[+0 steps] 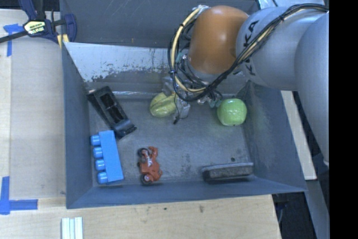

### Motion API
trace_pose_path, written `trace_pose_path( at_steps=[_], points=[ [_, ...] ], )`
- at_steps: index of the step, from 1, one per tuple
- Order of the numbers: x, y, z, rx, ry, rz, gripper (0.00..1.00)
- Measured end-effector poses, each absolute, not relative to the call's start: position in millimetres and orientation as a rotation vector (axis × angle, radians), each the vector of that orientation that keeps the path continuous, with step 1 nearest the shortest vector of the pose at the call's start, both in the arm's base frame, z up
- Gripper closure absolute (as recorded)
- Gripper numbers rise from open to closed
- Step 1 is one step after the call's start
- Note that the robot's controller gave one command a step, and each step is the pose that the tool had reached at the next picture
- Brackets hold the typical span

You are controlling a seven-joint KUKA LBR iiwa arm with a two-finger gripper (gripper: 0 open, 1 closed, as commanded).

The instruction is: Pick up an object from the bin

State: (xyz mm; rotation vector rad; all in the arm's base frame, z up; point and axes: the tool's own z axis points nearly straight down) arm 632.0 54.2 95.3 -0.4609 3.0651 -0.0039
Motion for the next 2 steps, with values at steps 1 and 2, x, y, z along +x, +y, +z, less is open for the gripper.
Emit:
trace_pose_path(
  at_steps=[1, 2],
  points=[
    [630.2, 53.0, 96.1, -0.492, 3.055, -0.004, 1.0],
    [633.2, 51.5, 92.0, -0.536, 3.041, -0.006, 1.0]
  ],
)
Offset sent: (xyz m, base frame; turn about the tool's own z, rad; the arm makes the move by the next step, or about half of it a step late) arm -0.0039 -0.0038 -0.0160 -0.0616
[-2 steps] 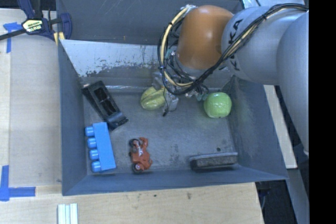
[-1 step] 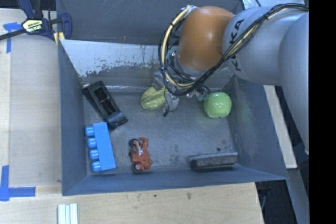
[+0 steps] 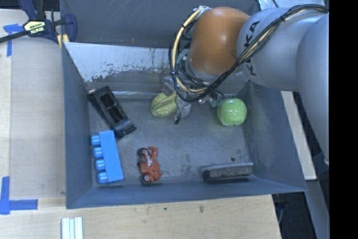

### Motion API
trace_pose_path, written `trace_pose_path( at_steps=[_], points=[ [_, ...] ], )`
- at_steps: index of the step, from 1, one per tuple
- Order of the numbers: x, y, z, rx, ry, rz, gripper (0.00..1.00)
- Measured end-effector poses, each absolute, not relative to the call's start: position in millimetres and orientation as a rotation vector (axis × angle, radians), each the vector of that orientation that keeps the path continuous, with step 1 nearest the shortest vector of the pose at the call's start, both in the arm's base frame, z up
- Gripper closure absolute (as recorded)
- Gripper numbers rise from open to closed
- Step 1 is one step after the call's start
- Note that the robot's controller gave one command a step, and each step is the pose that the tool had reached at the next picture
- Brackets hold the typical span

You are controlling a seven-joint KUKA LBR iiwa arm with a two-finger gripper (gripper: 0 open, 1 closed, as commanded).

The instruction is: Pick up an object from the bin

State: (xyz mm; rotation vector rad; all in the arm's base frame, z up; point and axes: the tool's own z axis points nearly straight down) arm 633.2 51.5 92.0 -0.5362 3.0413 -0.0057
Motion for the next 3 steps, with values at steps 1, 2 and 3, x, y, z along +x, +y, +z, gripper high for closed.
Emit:
trace_pose_path(
  at_steps=[1, 2, 3],
  points=[
    [632.7, 50, 93, -0.553, 3.035, -0.004, 1.0],
    [625.2, 40, 102, -0.639, 3.022, -0.008, 1.0],
    [624.8, 42, 103, -0.621, 3.025, -0.006, 1.0]
  ],
)
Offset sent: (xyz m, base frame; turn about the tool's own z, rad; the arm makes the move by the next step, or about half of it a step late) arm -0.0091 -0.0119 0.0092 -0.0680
